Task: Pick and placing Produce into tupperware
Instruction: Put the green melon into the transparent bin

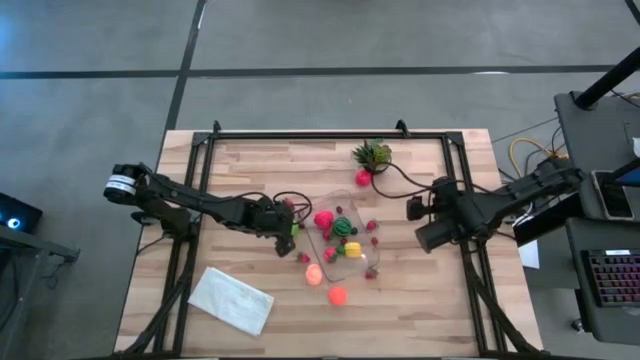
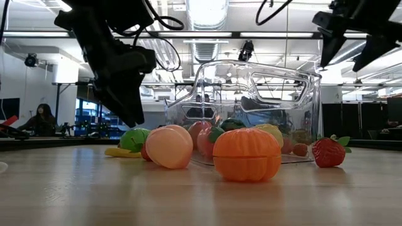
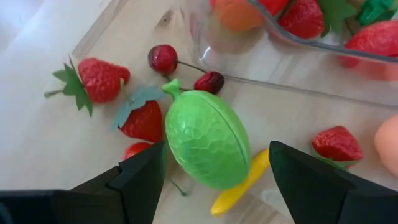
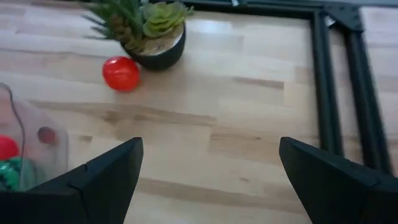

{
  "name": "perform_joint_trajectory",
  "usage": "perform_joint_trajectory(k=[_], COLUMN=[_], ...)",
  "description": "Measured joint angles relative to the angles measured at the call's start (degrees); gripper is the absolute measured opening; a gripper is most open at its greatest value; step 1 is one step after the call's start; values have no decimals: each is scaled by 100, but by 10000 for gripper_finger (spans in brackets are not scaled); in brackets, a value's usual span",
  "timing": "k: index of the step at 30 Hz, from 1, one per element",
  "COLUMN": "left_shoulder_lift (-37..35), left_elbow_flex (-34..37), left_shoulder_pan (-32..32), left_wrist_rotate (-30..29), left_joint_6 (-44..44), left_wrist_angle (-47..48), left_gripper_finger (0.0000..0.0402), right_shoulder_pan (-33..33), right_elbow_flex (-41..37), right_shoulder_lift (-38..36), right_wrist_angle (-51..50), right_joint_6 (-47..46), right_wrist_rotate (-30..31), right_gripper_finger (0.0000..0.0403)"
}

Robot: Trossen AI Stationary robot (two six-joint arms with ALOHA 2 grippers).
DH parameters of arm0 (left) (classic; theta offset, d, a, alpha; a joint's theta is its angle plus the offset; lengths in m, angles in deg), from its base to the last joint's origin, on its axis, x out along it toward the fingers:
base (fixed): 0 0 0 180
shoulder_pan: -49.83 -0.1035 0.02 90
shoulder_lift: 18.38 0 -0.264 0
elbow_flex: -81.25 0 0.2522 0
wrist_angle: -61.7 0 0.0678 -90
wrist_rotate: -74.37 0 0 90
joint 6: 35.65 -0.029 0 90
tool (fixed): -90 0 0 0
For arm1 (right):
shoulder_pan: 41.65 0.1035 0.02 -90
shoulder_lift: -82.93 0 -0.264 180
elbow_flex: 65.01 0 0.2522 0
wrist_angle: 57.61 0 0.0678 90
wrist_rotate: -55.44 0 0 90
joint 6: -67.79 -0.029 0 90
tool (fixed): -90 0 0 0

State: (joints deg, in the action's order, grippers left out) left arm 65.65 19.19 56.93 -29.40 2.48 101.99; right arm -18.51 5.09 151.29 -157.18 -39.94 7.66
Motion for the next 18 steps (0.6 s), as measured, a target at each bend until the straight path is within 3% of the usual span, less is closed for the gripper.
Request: perform_joint_trajectory(k=[4, 9, 18], left_shoulder_lift=[0, 0, 114], left_elbow_flex=[0, 6, 179], left_shoulder_pan=[0, 0, 0], left_wrist_rotate=[-58, -489, -502], left_joint_6=[-19, -679, -941], left_wrist_angle=[-4, -30, -210], left_gripper_finger=[267, 267, 267], right_shoulder_pan=[0, 0, 0], right_elbow_flex=[-243, -356, -337], right_shoulder_lift=[-40, 141, 578], right_wrist_angle=[539, 1078, 1188], right_joint_6=[231, 268, 512], right_wrist_rotate=[-1, -2, -17], right_gripper_finger=[368, 368, 368])
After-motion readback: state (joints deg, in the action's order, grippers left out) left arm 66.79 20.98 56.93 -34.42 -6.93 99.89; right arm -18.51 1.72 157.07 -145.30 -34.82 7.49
